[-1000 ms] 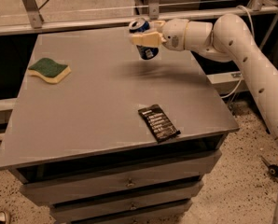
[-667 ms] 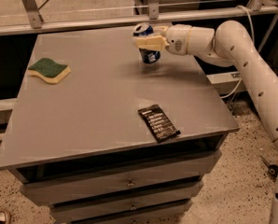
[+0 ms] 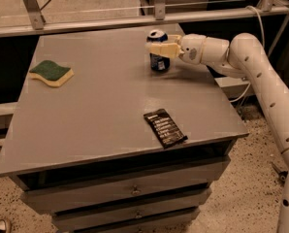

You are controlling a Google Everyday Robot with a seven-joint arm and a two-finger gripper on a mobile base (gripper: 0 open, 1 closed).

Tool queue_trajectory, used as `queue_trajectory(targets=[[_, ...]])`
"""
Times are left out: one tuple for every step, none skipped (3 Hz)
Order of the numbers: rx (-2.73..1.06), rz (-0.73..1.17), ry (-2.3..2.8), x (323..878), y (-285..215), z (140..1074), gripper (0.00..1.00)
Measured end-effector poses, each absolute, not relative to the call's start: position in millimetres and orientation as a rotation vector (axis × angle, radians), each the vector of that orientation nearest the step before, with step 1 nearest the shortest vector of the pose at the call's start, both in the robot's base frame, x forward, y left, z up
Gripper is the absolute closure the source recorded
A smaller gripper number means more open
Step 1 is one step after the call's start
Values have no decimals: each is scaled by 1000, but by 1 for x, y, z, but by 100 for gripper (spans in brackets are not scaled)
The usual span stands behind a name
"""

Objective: Place pepsi can upright

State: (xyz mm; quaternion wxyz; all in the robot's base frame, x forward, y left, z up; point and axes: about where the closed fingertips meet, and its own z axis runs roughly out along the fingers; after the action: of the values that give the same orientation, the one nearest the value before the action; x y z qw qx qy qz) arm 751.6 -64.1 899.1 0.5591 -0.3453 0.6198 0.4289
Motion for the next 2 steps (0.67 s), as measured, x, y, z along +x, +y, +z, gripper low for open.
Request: queue_trajectory(targets=[[-803,1025,1483,748,-75,890,40],[-806,1024,1493,746,-80,888,17]])
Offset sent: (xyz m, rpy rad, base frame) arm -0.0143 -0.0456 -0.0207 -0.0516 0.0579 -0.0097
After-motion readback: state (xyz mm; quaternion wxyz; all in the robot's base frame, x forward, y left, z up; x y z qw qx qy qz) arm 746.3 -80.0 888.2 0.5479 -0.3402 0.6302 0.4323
